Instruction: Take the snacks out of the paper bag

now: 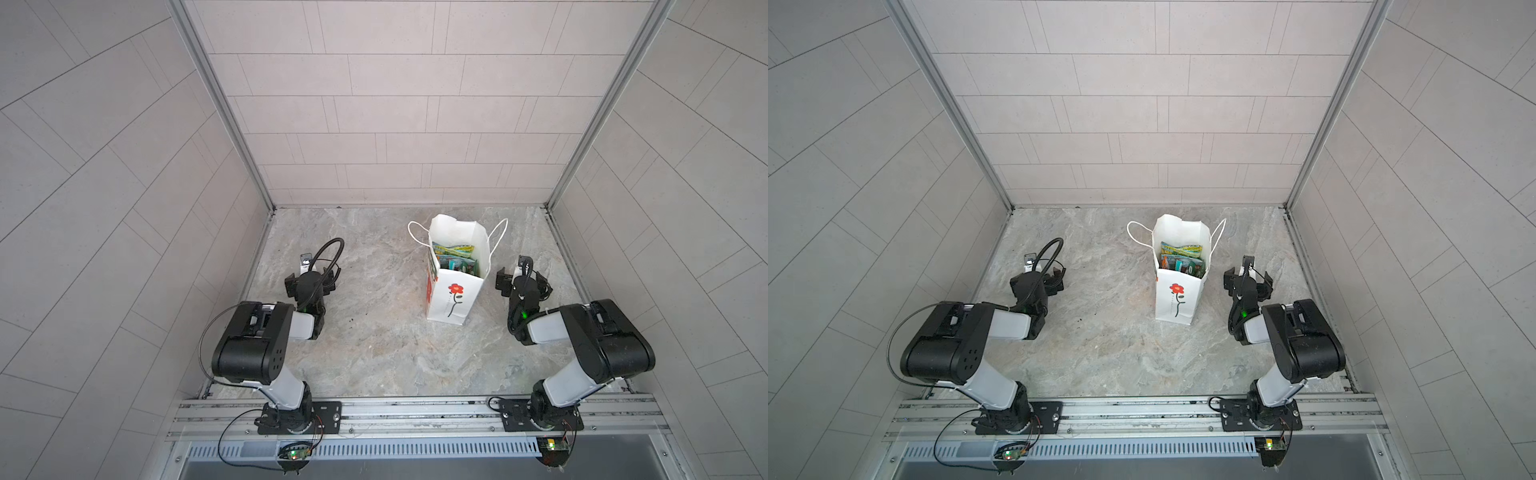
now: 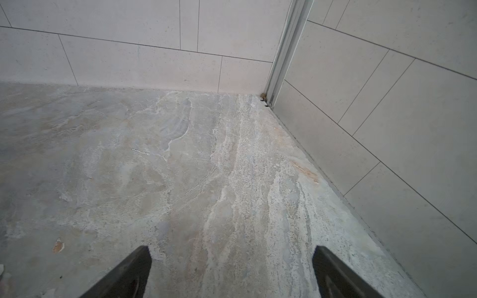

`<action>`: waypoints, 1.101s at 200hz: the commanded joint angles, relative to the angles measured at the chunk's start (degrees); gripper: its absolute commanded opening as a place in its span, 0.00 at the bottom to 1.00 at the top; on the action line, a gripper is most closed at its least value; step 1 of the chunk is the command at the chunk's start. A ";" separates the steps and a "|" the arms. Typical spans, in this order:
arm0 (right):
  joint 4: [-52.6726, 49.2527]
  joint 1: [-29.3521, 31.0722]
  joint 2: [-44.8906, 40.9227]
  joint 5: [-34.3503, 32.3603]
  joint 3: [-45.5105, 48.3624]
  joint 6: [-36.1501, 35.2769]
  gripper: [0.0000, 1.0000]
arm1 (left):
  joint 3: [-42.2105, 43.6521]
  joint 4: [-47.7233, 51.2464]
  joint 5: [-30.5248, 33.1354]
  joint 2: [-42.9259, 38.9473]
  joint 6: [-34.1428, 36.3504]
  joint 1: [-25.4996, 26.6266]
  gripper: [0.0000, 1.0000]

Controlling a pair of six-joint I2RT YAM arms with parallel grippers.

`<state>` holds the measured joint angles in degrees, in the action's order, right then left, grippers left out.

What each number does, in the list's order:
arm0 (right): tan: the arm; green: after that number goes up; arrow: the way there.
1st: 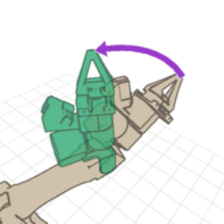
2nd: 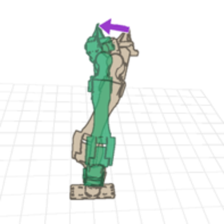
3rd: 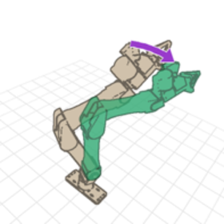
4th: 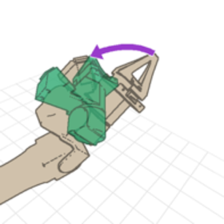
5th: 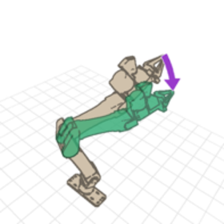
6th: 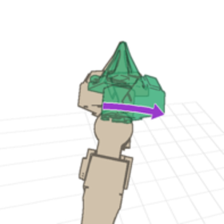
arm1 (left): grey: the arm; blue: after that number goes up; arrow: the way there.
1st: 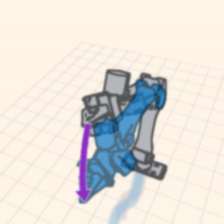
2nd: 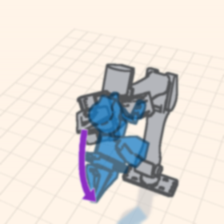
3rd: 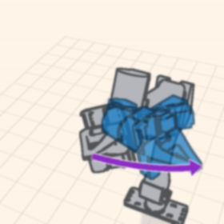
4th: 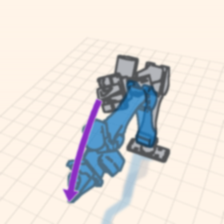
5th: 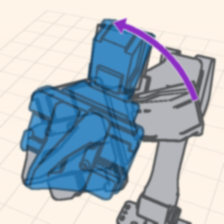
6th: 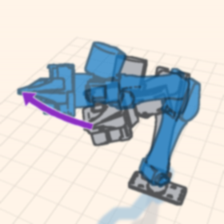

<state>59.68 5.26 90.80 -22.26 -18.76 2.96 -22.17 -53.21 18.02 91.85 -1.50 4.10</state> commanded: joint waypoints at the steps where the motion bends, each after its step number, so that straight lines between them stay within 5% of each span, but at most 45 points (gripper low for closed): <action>1: -0.45 0.32 0.16 -0.85 -0.75 -0.85 0.99 | -0.24 -0.59 0.03 -0.76 0.05 -0.05 1.00; 149: 0.07 0.32 0.07 -1.03 -0.42 -0.84 0.99 | -0.09 -0.69 0.00 -1.00 0.08 -0.06 1.00; 168: -0.51 0.43 -2.87 -0.78 0.75 -0.77 0.99 | 0.43 0.07 3.85 -3.45 -1.37 -0.05 1.00; 199: -9.69 1.61 -10.90 -5.05 -0.91 -1.46 0.99 | -0.86 10.60 9.55 -12.98 -3.16 0.12 1.00; 220: -19.08 1.87 -16.90 -6.86 -2.85 1.20 0.99 | -8.26 33.11 12.65 -21.54 -12.67 0.40 1.00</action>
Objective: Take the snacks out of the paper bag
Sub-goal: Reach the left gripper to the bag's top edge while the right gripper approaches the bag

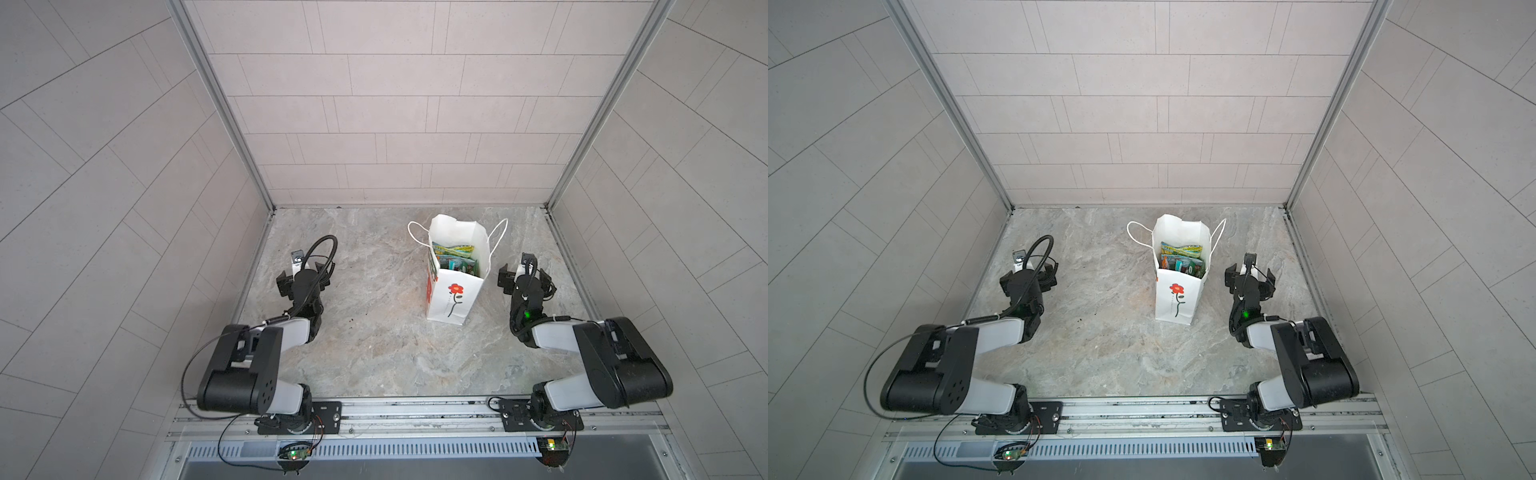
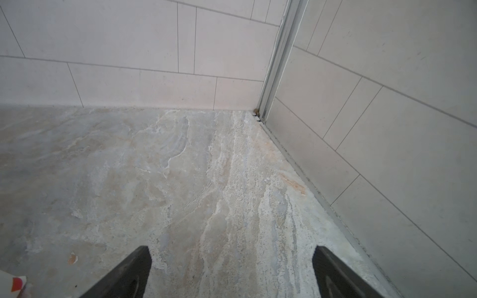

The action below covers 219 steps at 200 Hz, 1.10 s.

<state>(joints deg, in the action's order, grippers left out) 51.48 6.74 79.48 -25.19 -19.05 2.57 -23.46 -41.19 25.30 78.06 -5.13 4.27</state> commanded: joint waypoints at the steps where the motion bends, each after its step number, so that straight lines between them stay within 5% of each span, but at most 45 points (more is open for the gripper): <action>1: -11.23 0.43 -5.92 -3.96 -2.70 2.02 0.99 | -7.44 22.39 4.93 -8.10 -9.43 0.22 1.00; 23: -28.04 0.43 -12.25 -1.53 -6.87 7.53 0.99 | -17.02 40.35 -6.03 -12.79 -15.81 0.61 1.00; 46: -41.48 0.40 -18.06 3.21 -9.67 13.57 0.99 | -24.65 48.09 -21.10 -14.84 -21.06 1.52 1.00; 71: -49.94 0.38 -23.92 12.07 -10.05 16.47 0.99 | -33.02 53.19 -35.39 -14.27 -23.61 4.61 1.00; 96: -50.66 0.44 -28.11 20.53 -7.48 19.14 0.99 | -41.82 57.60 -42.92 -11.61 -24.13 9.59 1.00; 166: -47.16 0.50 -28.69 29.33 -3.67 22.13 0.99 | -56.63 60.39 -51.20 -0.99 -25.10 19.97 0.97; 219: -46.55 0.55 -26.53 30.10 -4.32 23.37 0.99 | -61.20 59.46 -52.39 4.88 -26.76 24.34 0.84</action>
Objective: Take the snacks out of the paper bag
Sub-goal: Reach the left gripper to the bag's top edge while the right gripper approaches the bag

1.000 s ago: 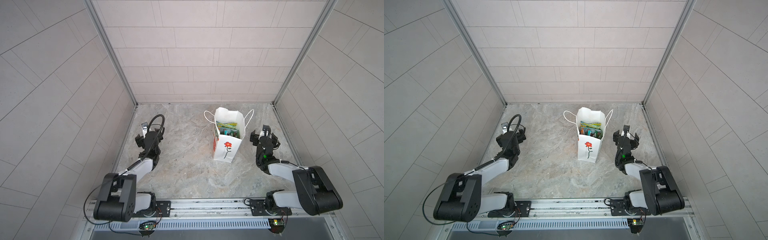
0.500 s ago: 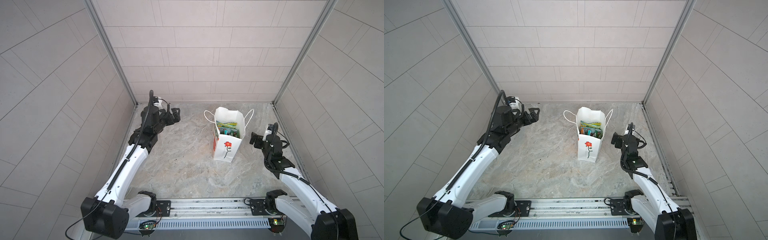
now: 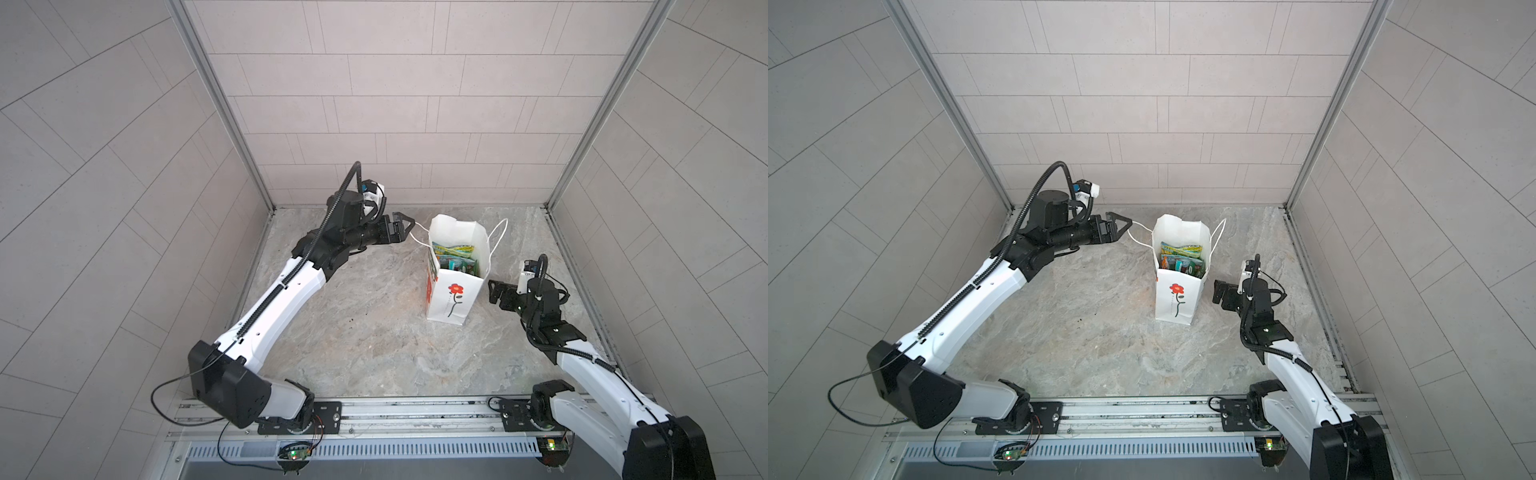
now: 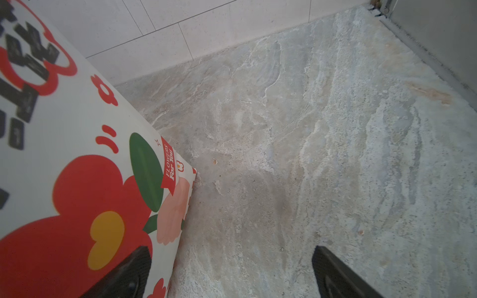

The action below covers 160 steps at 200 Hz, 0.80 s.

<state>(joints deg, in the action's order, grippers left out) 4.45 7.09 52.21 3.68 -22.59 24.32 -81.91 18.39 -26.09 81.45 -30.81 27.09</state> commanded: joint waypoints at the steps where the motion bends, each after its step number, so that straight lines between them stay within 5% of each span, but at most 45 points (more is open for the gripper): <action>1: 0.52 0.16 0.77 1.28 -0.74 1.66 0.99 | -2.83 -0.20 -0.91 1.59 -1.13 1.63 0.84; 51: 2.06 0.44 3.44 3.57 -0.83 2.70 0.99 | -3.77 -5.58 0.75 5.56 -4.61 2.48 0.71; 121: 3.03 0.68 6.12 4.62 -1.00 3.02 0.99 | -2.23 -9.97 1.99 7.50 -7.01 2.97 0.35; 160: 2.35 0.67 6.09 4.20 -1.30 3.12 0.99 | -2.99 -7.62 0.37 8.18 -7.47 2.92 0.34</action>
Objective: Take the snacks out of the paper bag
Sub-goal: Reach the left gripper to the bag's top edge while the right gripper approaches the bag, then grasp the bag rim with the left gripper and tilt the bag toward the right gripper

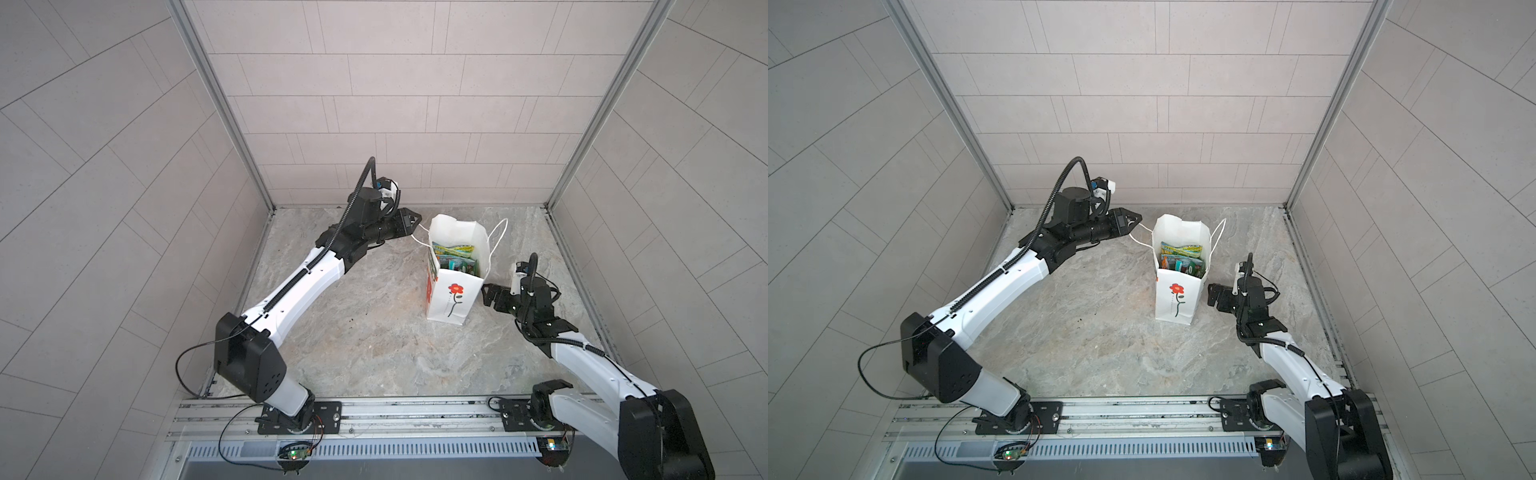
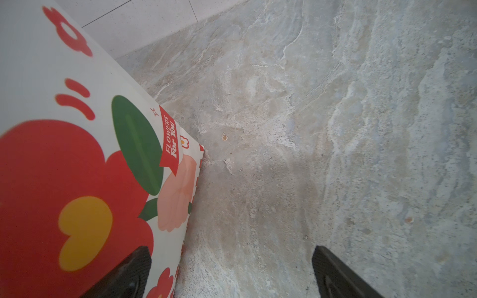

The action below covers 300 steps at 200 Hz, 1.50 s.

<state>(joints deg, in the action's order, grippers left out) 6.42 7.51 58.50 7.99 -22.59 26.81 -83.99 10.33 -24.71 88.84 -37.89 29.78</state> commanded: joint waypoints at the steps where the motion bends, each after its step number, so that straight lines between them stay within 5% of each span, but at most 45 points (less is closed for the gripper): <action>1: 0.37 0.24 -0.17 -0.14 -1.31 0.67 0.99 | -0.96 0.55 -1.07 0.80 -0.32 0.26 0.34; 24: 0.51 0.36 -0.16 -0.16 -1.14 0.81 0.99 | -0.83 1.88 -1.83 0.90 -0.08 0.23 0.32; 57: 0.49 0.66 0.00 -0.21 -1.12 1.01 0.99 | -1.35 2.62 -2.44 1.10 0.19 0.28 0.00; 139: 0.84 4.58 9.16 2.26 -3.95 -0.37 0.93 | -10.14 12.47 -0.95 1.36 10.31 -2.40 0.00; 176: 4.40 12.22 14.01 -1.35 -7.21 -0.34 0.91 | -16.06 16.63 -7.62 2.37 17.64 -5.94 0.00; 300: 43.02 30.60 44.60 -10.71 -19.28 4.96 0.84 | -40.90 29.70 -16.49 16.79 34.20 -17.48 0.00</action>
<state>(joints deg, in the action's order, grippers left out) 39.57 35.83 98.63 1.76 -37.93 29.02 -117.75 41.85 -37.36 103.83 -7.90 13.45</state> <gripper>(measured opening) 0.843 0.056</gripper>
